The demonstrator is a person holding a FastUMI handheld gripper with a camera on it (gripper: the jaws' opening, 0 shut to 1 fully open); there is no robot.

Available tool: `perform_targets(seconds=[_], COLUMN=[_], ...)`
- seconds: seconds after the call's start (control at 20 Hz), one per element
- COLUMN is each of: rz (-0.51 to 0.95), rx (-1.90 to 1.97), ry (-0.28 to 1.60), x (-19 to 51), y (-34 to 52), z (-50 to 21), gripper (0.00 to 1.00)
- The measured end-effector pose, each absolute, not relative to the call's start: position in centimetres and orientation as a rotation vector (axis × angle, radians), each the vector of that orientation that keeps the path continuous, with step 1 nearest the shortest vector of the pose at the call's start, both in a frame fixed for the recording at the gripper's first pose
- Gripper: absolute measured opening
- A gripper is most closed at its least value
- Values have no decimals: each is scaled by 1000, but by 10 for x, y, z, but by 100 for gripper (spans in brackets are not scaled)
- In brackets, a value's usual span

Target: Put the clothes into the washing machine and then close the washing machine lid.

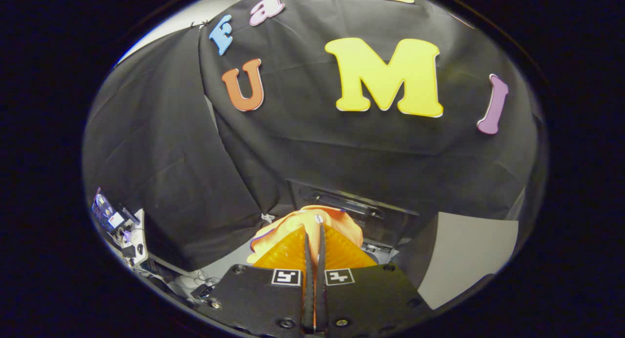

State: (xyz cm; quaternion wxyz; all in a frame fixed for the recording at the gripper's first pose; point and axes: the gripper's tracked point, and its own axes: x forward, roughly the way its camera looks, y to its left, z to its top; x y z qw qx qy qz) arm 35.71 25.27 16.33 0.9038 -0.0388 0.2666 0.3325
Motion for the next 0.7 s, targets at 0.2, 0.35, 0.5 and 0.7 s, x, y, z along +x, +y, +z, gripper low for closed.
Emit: perform_targets(seconds=[0.2, 0.35, 0.5, 0.7], rz=[701, 697, 685, 649], rx=[-93, -100, -94, -105], ry=[582, 604, 630, 660], x=[363, 371, 382, 398], y=[278, 290, 298, 303], z=[134, 111, 85, 45], gripper=[5, 5, 5, 5])
